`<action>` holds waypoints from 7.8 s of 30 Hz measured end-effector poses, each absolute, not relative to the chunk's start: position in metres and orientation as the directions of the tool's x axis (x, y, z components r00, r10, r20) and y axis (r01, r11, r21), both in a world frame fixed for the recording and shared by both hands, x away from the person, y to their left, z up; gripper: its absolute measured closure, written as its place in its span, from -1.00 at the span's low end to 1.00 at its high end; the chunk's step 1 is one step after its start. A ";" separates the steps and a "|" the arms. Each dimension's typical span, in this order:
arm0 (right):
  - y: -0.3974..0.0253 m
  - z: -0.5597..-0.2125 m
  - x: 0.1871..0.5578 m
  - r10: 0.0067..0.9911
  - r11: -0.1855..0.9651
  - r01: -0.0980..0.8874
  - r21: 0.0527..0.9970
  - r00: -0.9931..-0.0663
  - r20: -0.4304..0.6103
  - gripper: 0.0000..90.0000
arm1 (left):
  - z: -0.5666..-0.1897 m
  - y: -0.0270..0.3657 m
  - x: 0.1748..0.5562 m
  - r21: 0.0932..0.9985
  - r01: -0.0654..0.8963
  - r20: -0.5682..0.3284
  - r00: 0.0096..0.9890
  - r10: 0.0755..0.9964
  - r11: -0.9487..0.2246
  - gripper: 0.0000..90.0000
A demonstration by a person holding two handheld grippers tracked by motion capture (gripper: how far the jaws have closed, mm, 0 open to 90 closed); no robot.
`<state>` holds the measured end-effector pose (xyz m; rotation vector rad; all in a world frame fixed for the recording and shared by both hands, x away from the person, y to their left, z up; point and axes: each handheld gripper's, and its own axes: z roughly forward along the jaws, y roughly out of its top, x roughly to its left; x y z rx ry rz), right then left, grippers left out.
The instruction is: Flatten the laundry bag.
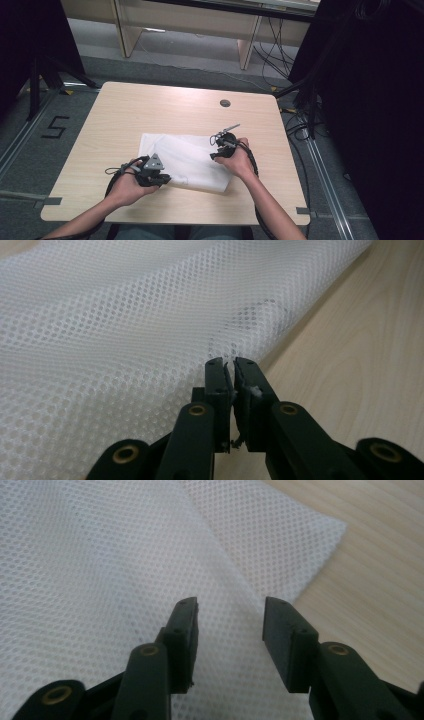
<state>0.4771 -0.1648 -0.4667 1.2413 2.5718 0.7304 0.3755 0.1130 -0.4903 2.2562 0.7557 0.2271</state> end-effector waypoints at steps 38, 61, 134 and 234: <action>-0.147 -0.476 0.503 0.732 0.601 0.643 0.475 -0.681 -0.004 0.17 | -0.503 0.111 0.386 0.630 0.454 -0.040 0.829 0.558 -0.630 0.85; -0.132 -0.439 0.486 0.706 0.616 0.606 0.504 -0.708 -0.012 0.99 | -0.493 0.096 0.377 0.676 0.450 -0.091 0.837 0.540 -0.583 0.93; -0.110 -0.371 0.401 0.599 0.617 0.417 0.667 -0.799 -0.055 0.99 | -0.505 0.076 0.425 0.704 0.462 -0.037 0.783 0.622 -0.540 0.95; -0.105 -0.481 0.354 0.454 0.808 0.438 0.395 -0.889 0.058 0.97 | -0.473 0.211 0.362 0.771 0.464 0.007 0.680 0.734 -0.437 0.53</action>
